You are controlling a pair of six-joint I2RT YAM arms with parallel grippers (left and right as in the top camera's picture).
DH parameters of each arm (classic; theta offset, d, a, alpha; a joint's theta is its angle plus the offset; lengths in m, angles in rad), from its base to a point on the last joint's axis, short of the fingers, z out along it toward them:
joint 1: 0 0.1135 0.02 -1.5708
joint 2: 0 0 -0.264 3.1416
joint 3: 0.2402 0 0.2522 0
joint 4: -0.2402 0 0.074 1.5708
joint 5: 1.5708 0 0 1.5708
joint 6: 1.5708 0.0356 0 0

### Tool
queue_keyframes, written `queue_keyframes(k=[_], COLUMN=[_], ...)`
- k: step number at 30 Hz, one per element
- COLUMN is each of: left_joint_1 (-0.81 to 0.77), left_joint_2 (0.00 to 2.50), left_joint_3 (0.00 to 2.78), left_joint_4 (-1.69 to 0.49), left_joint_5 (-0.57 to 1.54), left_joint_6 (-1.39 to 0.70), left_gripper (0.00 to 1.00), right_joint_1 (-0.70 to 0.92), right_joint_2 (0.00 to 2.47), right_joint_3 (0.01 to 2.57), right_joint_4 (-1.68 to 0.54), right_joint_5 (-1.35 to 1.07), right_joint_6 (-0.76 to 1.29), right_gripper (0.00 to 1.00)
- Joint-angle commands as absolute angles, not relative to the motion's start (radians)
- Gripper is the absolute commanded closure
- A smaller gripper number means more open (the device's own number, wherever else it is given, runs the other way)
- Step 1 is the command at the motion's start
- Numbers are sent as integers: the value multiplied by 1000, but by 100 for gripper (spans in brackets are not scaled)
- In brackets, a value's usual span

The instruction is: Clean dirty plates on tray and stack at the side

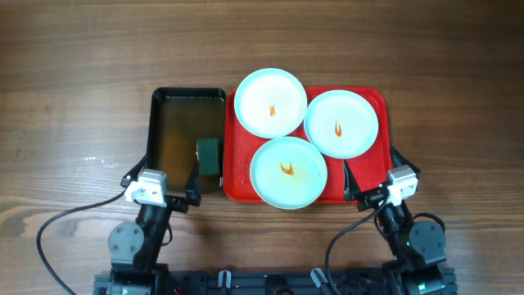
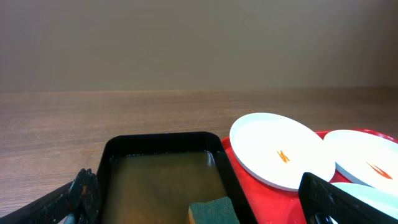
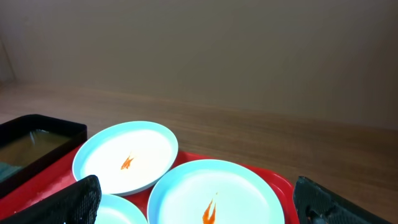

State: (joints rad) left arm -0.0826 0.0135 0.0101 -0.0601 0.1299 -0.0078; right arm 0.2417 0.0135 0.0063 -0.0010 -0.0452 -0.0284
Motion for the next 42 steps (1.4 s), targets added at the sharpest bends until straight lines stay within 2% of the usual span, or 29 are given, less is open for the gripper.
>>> queue_keyframes(k=[1, 42], left_joint_1=[-74, -75], left_joint_2=[7, 7], left_joint_3=[6, 6], left_joint_4=[-64, -60], left_joint_5=[148, 145], left_joint_6=[8, -6], left_gripper=[0, 0], right_joint_1=[247, 247], right_joint_2=[11, 11], right_joint_3=[6, 6], right_joint_4=[1, 2], right_joint_5=[-58, -47], right_joint_6=[-38, -51], right_gripper=[1, 0])
